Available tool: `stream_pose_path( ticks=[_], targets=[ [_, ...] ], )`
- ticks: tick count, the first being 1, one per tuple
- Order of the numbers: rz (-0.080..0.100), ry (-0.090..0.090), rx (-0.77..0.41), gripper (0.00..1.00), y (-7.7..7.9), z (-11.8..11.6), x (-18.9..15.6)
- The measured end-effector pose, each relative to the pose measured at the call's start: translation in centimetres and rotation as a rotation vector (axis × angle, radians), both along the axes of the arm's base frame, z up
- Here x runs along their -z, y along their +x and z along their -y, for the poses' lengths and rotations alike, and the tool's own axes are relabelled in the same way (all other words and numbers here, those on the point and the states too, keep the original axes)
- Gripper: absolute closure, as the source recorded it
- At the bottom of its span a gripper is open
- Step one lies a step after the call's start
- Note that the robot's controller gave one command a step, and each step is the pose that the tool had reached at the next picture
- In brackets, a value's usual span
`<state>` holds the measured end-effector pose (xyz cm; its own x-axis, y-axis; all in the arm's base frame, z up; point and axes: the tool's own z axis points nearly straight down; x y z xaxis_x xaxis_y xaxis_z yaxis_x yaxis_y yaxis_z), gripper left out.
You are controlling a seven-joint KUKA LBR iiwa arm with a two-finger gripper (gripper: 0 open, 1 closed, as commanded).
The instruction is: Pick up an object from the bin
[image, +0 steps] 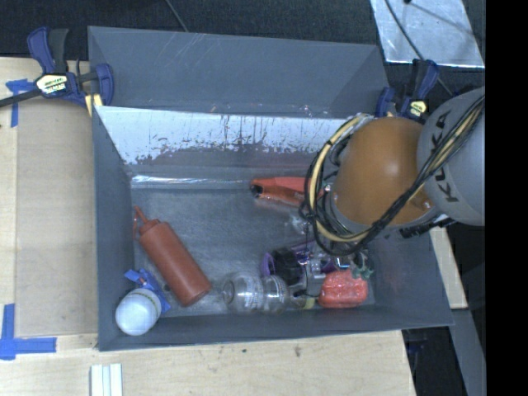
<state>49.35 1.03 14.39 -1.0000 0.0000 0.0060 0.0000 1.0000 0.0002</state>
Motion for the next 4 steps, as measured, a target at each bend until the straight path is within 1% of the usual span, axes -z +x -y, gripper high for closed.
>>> stream_pose_path(
  ticks=[1, 2, 3, 4],
  targets=[
    [0.009, 0.0, 0.0, 0.0, 0.2, 0.0, -0.4],
    [0.015, -0.001, -0.031, 0.0, 3.9, 5.8, 6.8],
    [0.012, 0.0, -0.023, 0.0, 4.6, 7.5, 9.1],
    [0.017, -0.001, -0.031, 0.0, 4.0, 6.0, 6.9]
  ],
)
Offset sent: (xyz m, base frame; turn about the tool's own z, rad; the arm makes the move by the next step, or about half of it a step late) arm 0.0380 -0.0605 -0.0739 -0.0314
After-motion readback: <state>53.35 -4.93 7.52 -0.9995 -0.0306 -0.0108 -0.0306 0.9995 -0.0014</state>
